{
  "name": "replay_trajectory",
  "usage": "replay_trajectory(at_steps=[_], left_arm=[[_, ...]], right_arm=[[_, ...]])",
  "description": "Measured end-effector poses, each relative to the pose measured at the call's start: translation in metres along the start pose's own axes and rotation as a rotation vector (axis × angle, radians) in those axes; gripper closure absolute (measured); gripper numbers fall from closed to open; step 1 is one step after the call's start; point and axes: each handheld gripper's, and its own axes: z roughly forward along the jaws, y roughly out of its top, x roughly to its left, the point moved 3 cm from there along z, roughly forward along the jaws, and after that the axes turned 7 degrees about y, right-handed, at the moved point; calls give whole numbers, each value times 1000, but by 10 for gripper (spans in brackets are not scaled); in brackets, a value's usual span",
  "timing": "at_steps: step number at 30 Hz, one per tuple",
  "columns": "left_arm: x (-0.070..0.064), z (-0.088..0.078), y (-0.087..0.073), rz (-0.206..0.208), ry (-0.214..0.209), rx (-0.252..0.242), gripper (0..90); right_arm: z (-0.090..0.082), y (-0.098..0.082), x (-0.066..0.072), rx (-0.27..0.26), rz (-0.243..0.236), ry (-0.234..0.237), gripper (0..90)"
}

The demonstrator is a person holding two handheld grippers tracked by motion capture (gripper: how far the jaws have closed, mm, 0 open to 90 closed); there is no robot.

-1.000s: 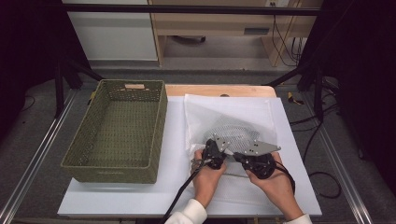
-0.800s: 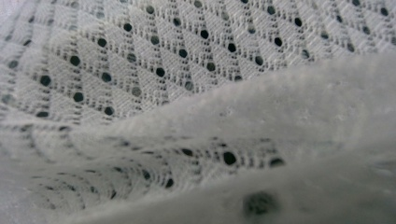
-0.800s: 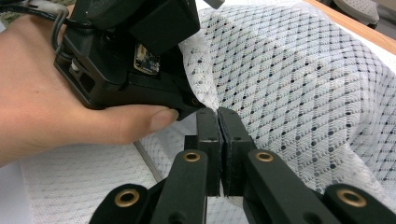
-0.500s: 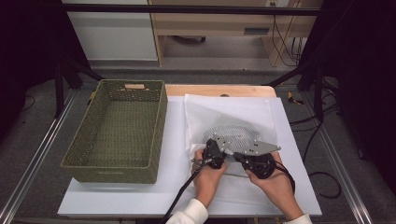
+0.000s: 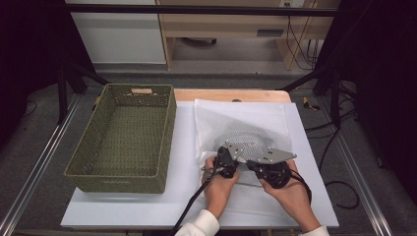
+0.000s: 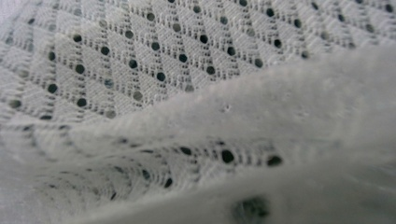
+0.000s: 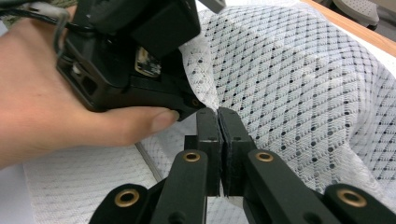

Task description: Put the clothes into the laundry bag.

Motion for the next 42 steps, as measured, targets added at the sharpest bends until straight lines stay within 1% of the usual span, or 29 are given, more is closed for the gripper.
replay_trajectory(at_steps=[4, 9, 12, 13, 14, 16, 22, 24, 26, 27, 29, 31, 33, 34, 35, 37, 40, 42], left_arm=[[-7, -16, -1, 31, -17, -12, 900], [-13, -35, 1, 33, -42, -49, 900], [-17, -44, 2, 48, -63, -54, 900], [-18, -46, 1, 48, -71, -56, 900], [-19, -50, 1, 58, -80, -56, 900], [-22, -57, 2, 61, -95, -63, 900], [-25, -76, 2, 88, -124, -83, 900], [-25, -83, 1, 110, -122, -92, 900], [-25, -91, -1, 162, -107, -112, 900], [-23, -96, -2, 178, -106, -108, 900], [-20, -103, -4, 171, -112, -114, 900], [-14, -110, -5, 177, -112, -110, 900], [-9, -115, -6, 169, -111, -113, 900], [-9, -115, -6, 169, -111, -113, 900], [-2, -121, -8, 161, -110, -113, 900], [3, -126, -10, 150, -107, -117, 900], [12, -138, -13, 156, -95, -121, 900], [18, -146, -16, 152, -88, -134, 900]], right_arm=[[-2, -1, -2, -2, 5, 0, 887], [-6, -1, -4, -7, 17, 1, 887], [-8, -1, -4, -13, 18, 0, 887], [-8, 0, -4, -14, 17, 1, 887], [-8, 0, -4, -15, 17, 1, 887], [-8, -1, -4, -15, 17, 3, 886], [-9, -2, -5, -11, 18, 0, 886], [-9, -2, -5, -13, 16, 2, 885], [-8, -3, -4, -13, 14, 1, 885], [-8, -3, -4, -11, 6, 4, 885], [-7, -3, -2, -11, -5, 9, 887], [-5, -2, 0, -11, -12, 15, 887], [-4, -2, 2, -9, -16, 20, 887], [-4, -2, 4, -9, -18, 20, 887], [-4, -2, 5, -8, -19, 21, 887], [-4, -1, 8, -9, -25, 22, 887], [-6, -1, 12, -14, -29, 24, 887], [-7, -1, 15, -28, -20, 35, 887]])
